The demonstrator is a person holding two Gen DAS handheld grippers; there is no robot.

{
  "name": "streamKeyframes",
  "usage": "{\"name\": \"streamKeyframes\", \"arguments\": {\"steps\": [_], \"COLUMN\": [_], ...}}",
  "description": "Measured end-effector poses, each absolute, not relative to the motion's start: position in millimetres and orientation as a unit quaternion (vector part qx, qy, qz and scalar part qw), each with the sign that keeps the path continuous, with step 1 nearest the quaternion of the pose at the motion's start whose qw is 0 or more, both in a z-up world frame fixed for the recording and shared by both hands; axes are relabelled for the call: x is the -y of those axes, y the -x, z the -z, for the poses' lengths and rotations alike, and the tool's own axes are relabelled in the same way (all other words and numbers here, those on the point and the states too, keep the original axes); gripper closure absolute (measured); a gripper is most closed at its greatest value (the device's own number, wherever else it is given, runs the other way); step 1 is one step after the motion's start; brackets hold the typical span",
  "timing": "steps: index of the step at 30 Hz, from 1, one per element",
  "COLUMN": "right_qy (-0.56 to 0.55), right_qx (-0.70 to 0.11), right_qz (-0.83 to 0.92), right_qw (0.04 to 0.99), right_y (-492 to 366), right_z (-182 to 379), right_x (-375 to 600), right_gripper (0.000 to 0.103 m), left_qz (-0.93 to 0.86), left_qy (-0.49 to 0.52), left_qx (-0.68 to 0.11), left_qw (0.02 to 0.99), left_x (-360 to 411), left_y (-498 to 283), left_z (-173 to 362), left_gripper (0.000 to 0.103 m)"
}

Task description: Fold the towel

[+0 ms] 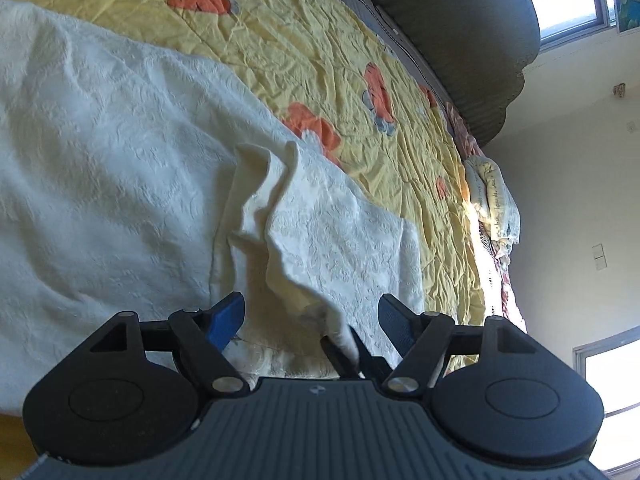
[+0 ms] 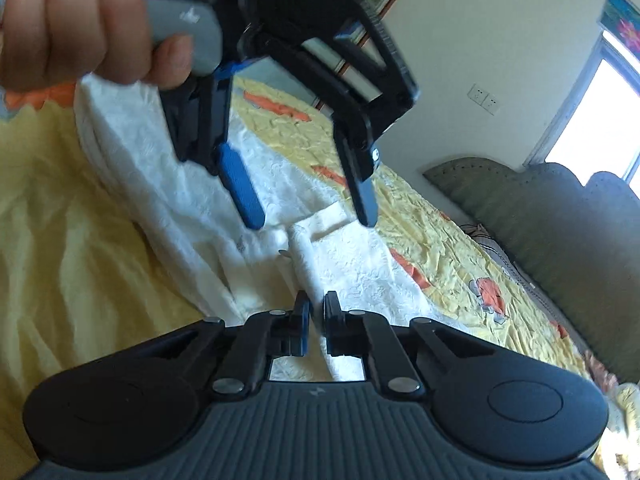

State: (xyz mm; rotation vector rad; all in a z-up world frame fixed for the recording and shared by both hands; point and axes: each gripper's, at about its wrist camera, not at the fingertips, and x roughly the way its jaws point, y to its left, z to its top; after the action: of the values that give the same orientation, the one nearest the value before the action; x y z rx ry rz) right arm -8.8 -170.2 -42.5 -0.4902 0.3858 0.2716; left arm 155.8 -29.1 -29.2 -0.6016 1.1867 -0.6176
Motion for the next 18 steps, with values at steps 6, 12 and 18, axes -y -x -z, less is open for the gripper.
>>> {"name": "streamKeyframes", "arguments": {"steps": [6,12,18], "right_qy": [0.152,0.146,0.144], "right_qx": [-0.191,-0.200,-0.223], "right_qz": [-0.166,-0.191,-0.217], "right_qw": [0.956,0.950,0.939], "right_y": [9.8,7.1,-3.0], "right_z": [21.8,27.5,40.1], "right_x": [198.0,185.6,171.7], "right_gripper": [0.097,0.097,0.096], "left_qz": [0.262,0.236,0.206], "left_qy": [0.336,0.288,0.190], "left_qx": [-0.546,-0.502,-0.445], "left_qw": [0.721,0.780,0.851], "left_x": [44.7,47.1,42.8], "left_y": [-185.9,-195.8,-170.9], "left_z": [50.7,41.1,22.4], "left_gripper": [0.031,0.101,0.102]}}
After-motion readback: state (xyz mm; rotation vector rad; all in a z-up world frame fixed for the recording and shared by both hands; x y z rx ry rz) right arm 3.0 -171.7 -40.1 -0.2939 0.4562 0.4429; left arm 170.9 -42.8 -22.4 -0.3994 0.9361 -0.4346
